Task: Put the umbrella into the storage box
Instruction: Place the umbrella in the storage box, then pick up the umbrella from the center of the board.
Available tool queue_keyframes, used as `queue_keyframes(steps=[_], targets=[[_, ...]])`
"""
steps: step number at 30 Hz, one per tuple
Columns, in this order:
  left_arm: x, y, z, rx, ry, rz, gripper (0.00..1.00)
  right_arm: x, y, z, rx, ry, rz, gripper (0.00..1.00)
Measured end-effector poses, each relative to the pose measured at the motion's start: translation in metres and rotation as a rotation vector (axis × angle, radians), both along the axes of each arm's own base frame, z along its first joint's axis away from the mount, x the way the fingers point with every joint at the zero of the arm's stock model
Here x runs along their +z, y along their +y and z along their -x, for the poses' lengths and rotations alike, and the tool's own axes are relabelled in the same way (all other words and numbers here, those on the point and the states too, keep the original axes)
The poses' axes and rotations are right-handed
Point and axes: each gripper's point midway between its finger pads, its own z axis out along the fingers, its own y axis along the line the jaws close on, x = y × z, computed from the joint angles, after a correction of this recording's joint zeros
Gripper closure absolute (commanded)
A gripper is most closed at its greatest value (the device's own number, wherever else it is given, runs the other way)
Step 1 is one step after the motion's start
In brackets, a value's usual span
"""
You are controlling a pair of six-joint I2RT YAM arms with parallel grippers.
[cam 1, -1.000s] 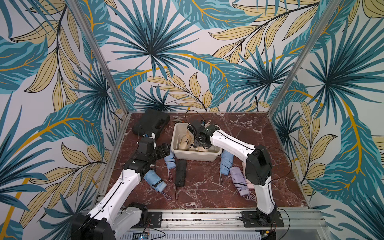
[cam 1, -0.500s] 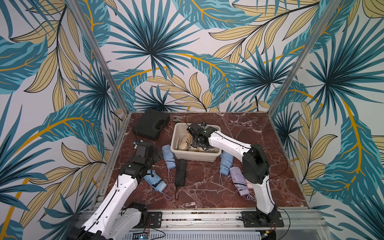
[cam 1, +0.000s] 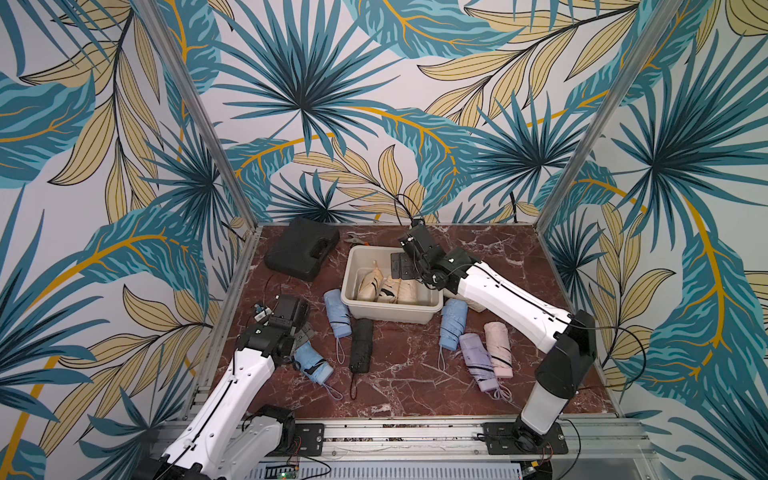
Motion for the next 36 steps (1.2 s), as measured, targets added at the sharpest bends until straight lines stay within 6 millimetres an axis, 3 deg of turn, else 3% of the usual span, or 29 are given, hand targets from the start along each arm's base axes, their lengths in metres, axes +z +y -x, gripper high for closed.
queue_keyframes(steps=[4, 10, 15, 19, 30, 36], targets=[[-0.025, -0.009, -0.001, -0.035, 0.021, 0.042, 0.01, -0.010, 0.001, 0.010, 0.046, 0.002, -0.022, 0.01], [-0.061, -0.018, -0.003, -0.074, 0.130, 0.057, 0.09, -0.033, 0.000, 0.017, 0.068, 0.040, -0.002, 0.01], [-0.077, -0.022, -0.011, -0.098, 0.160, 0.060, 0.28, -0.029, -0.001, 0.019, 0.074, 0.032, -0.017, 0.01], [-0.088, -0.024, -0.015, -0.106, 0.167, 0.063, 0.37, -0.021, -0.001, 0.022, 0.080, 0.021, -0.035, 0.01], [-0.085, -0.028, -0.030, -0.129, 0.103, 0.073, 0.70, -0.013, 0.003, 0.023, 0.090, 0.010, -0.078, 0.04], [-0.048, -0.030, -0.027, -0.121, -0.021, 0.111, 0.79, -0.008, 0.021, 0.028, 0.163, 0.017, -0.164, 0.09]])
